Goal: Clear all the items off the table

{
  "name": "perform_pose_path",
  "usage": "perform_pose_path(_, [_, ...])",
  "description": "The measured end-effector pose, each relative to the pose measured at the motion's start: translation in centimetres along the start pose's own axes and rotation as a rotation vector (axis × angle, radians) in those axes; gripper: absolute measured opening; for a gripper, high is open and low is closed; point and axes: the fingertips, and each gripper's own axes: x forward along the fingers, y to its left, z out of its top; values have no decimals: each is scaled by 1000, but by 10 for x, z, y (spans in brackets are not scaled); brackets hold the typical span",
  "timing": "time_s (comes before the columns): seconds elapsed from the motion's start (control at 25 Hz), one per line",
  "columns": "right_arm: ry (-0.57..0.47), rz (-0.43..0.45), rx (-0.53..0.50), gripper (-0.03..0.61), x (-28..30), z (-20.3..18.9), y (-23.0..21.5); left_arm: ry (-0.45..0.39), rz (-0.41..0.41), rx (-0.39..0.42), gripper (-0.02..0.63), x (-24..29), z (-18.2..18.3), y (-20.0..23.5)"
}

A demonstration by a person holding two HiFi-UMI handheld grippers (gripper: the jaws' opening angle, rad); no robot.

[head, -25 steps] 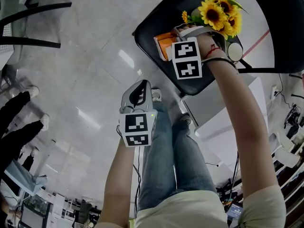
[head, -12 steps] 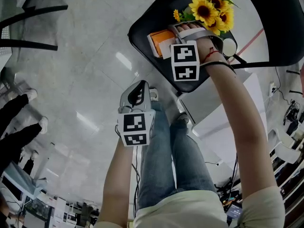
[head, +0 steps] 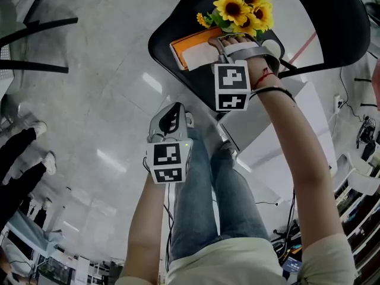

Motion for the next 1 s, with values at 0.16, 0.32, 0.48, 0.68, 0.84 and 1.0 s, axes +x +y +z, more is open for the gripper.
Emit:
perform_pose_path(0.16, [-19, -55, 37, 222, -16, -2, 6, 2, -16, 16, 9, 0, -2, -10])
perform_pose_path(0.32, [-41, -115, 79, 124, -31, -3, 15, 3, -32, 26, 9, 0, -5, -22])
perform_pose_path(0.48, [-48, -157, 106, 37, -43, -6, 25, 1, -48, 46, 9, 1, -4, -33])
perform_pose_path(0.68, [-50, -175, 146, 1, -55, -9, 41, 7, -77, 74, 9, 2, -3, -47])
perform_pose_path(0.84, [-54, -177, 184, 0, -62, -14, 55, 9, -86, 109, 9, 2, -2, -58])
perform_pose_path(1.0, [-57, -191, 235, -1, -72, -19, 64, 16, -86, 129, 9, 3, -2, -65])
